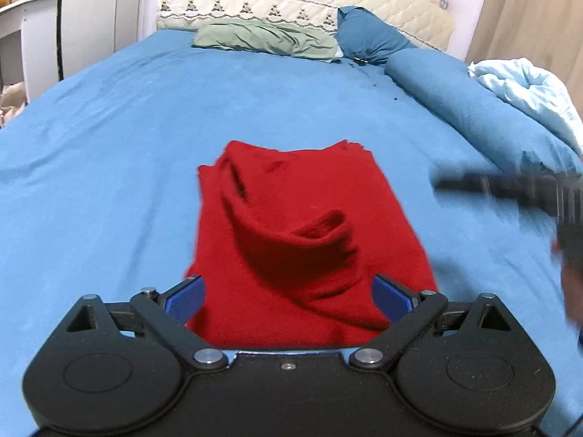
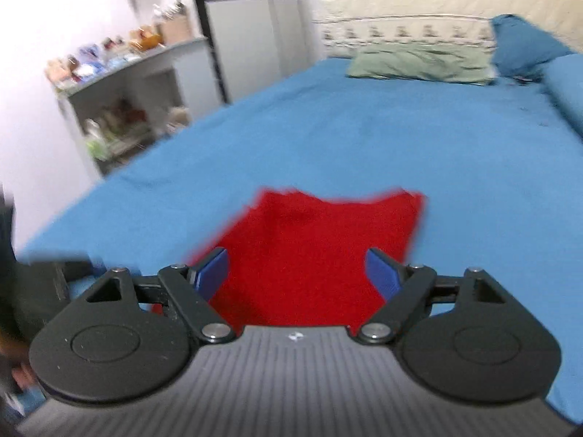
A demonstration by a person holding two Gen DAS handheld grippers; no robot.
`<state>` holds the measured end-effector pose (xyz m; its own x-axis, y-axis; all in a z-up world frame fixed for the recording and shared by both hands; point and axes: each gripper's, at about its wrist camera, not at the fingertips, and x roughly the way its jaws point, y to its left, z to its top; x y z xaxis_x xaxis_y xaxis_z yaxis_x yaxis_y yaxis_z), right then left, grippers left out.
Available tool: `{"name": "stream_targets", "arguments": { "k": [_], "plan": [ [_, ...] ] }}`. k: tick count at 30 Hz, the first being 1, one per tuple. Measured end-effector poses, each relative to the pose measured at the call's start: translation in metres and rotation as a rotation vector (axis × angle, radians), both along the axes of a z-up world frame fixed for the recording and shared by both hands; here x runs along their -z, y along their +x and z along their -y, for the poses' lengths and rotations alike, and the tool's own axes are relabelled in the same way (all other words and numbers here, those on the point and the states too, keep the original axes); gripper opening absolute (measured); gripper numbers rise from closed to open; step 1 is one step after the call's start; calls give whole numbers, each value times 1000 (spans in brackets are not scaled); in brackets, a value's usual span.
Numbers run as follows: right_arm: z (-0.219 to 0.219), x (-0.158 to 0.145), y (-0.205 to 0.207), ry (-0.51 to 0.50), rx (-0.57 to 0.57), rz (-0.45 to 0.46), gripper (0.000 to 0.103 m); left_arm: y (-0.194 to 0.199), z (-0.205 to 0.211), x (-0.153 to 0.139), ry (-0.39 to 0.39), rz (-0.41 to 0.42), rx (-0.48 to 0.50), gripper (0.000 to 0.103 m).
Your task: Fold small clothes
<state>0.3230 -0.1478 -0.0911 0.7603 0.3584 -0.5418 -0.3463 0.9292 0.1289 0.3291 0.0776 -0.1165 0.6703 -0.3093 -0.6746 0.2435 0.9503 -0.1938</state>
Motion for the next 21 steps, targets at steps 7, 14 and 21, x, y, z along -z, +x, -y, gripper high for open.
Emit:
{"name": "stream_targets", "arguments": {
  "k": [7, 14, 21],
  "plan": [
    [-6, 78, -52, -78, 73, -49, 98, 8, 19, 6, -19, -29, -30, 99],
    [-23, 116, -41, -88, 107, -75, 96, 21, 30, 16, -39, -69, -73, 99],
    [-19, 117, -37, -62, 187, -47, 96, 36, 33, 23, -55, -75, -142, 99]
  ]
}}
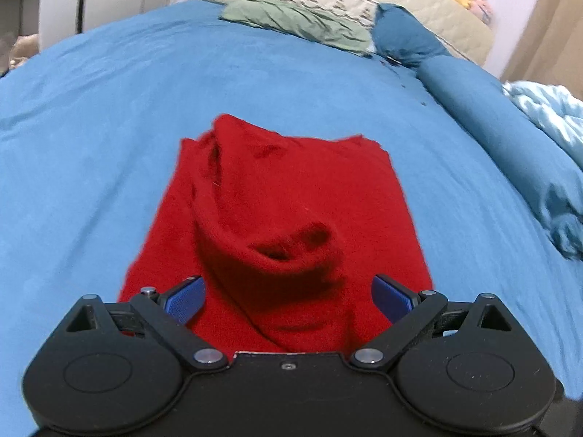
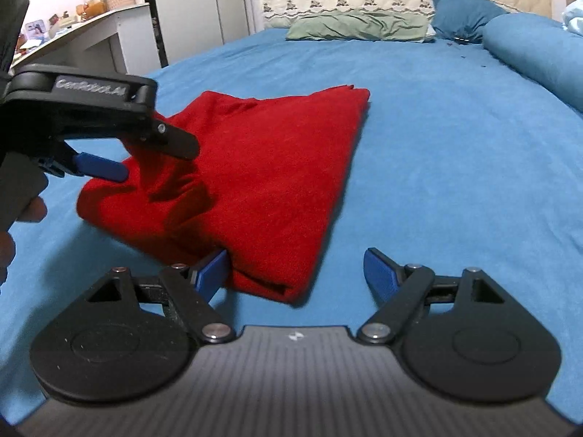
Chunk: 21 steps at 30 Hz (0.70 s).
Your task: Fold small clothes
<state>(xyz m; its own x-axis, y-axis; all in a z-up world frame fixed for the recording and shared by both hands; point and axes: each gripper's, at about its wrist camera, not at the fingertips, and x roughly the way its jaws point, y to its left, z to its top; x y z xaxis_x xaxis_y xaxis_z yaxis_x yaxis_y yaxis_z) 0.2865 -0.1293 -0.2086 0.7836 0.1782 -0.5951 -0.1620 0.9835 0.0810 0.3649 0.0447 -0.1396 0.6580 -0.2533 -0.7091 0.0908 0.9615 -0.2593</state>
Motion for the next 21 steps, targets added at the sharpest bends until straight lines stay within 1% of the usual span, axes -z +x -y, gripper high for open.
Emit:
{"name": "stream_targets", "arguments": {
  "k": [2, 5, 8, 10, 12, 17, 21],
  "plan": [
    [-2, 1, 1, -11, 5, -5, 96, 5, -9, 1, 37, -1, -45, 99],
    [2, -4, -1, -32, 8, 12, 96, 3, -39, 3, 10, -27, -74, 99],
    [7, -5, -3, -69, 14, 25, 96, -7, -62, 7, 42, -52, -81, 99],
    [11, -1, -4, -87, 17, 11, 96, -12, -72, 14, 65, -78, -78, 99],
    [13, 4, -6, -89, 21, 3, 97, -16, -76, 23, 102, -111, -71, 99],
    [14, 5, -9, -115, 39, 3, 97, -26, -72, 32, 183, -92, -38, 99],
    [20, 6, -12, -137, 35, -11, 98, -28, -81, 31, 196, -93, -58, 99]
  ]
}}
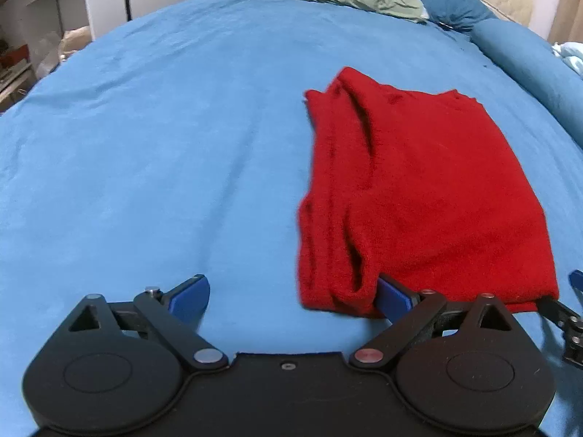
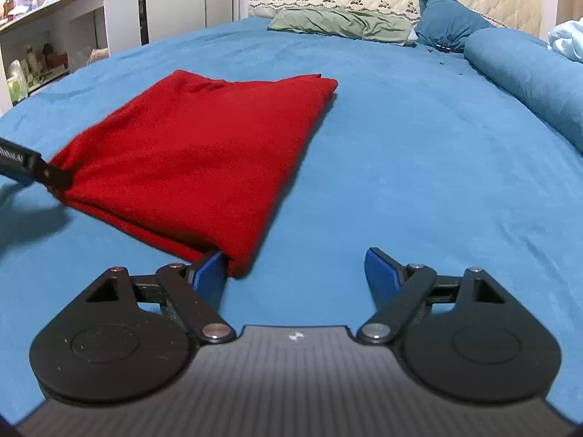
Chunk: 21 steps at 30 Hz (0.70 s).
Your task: Fold small clothes
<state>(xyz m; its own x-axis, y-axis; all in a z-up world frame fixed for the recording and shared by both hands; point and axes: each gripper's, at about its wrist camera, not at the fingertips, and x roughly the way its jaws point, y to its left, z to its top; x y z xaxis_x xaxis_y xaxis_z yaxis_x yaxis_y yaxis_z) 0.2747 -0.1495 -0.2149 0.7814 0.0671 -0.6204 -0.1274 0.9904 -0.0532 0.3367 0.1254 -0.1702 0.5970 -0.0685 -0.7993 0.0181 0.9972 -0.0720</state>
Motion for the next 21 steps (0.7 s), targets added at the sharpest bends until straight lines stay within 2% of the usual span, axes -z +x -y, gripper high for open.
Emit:
{"name": "stream_targets", "arguments": {
  "k": [6, 12, 14, 16, 19, 21],
  "plan": [
    [18, -11, -6, 13, -69, -42, 98, -4, -16, -14, -61, -10, -58, 99],
    [37, -66, -8, 90, -170, -40, 103, -4, -13, -62, -67, 80, -26, 101],
    [39, -87, 4, 119, -197, -61, 103, 8, -8, -79, -72, 116, -5, 103],
    [38, -101, 27, 154, -200, -130, 103, 25, -4, -89, -105, 120, 36, 103],
    [41, -102, 67, 287, -180, -227, 103, 64, 2, -79, -193, 51, 91, 103],
    [44, -93, 91, 378, -135, -259, 103, 85, 6, -67, -197, 27, 97, 103]
  ]
}}
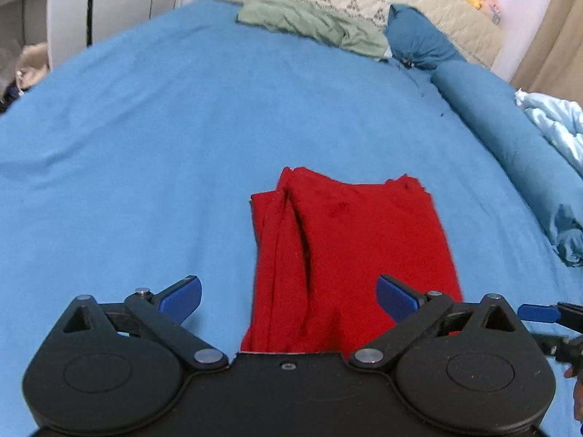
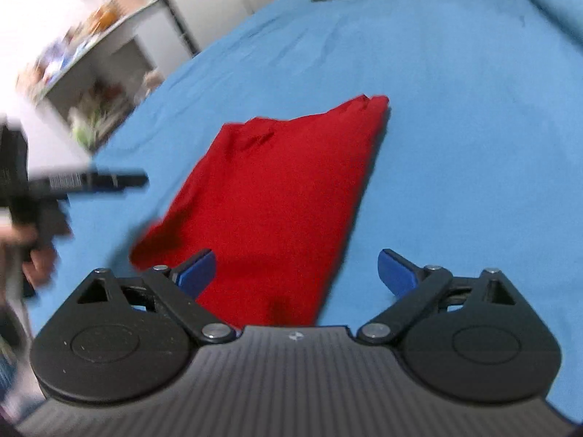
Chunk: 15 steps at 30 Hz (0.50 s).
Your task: Fold small clothes
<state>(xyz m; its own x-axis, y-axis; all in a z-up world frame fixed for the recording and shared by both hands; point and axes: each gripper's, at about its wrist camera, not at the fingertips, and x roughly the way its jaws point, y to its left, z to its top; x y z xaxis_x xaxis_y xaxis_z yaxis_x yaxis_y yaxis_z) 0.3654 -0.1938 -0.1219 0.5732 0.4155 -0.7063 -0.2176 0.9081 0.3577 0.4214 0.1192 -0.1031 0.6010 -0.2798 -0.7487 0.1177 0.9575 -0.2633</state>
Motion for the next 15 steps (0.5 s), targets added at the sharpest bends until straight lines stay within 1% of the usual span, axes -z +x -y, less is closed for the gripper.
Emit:
{"name": "stream_targets", "arguments": {
  "k": [1, 3, 6, 7, 8, 9, 10, 11, 12, 13, 15],
  "plan": [
    [2, 8, 12, 47, 32, -28, 103, 9, 2, 7, -2, -10, 12, 103],
    [4, 25, 31, 106, 88, -63, 103, 20, 6, 21, -11, -22, 40, 102],
    [-1, 46, 47, 143, 124, -76, 103, 32, 13, 38, -12, -51, 67, 99],
    [-3, 52, 51, 150, 127, -77, 103, 33, 15, 44, -8, -58, 70, 97],
    [-6, 56, 54, 154, 123, -79, 100, 36, 16, 50, -4, -69, 76, 95],
    [-10, 61, 57, 148, 119, -85, 95, 39, 18, 55, -3, -79, 79, 92],
    [-13, 64, 60, 137, 118, -86, 92, 41, 16, 59, -10, -86, 82, 91],
    [-16, 65, 61, 125, 116, -81, 86, 42, 15, 62, -27, -87, 80, 91],
    [-18, 66, 62, 114, 115, -70, 78, 44, 14, 64, -43, -80, 76, 87],
    [-21, 65, 63, 99, 119, -62, 74, 44, 15, 64, -55, -75, 82, 74],
    [-24, 62, 64, 90, 113, -56, 49, 46, 17, 61, -94, -90, 105, 51]
  ]
}}
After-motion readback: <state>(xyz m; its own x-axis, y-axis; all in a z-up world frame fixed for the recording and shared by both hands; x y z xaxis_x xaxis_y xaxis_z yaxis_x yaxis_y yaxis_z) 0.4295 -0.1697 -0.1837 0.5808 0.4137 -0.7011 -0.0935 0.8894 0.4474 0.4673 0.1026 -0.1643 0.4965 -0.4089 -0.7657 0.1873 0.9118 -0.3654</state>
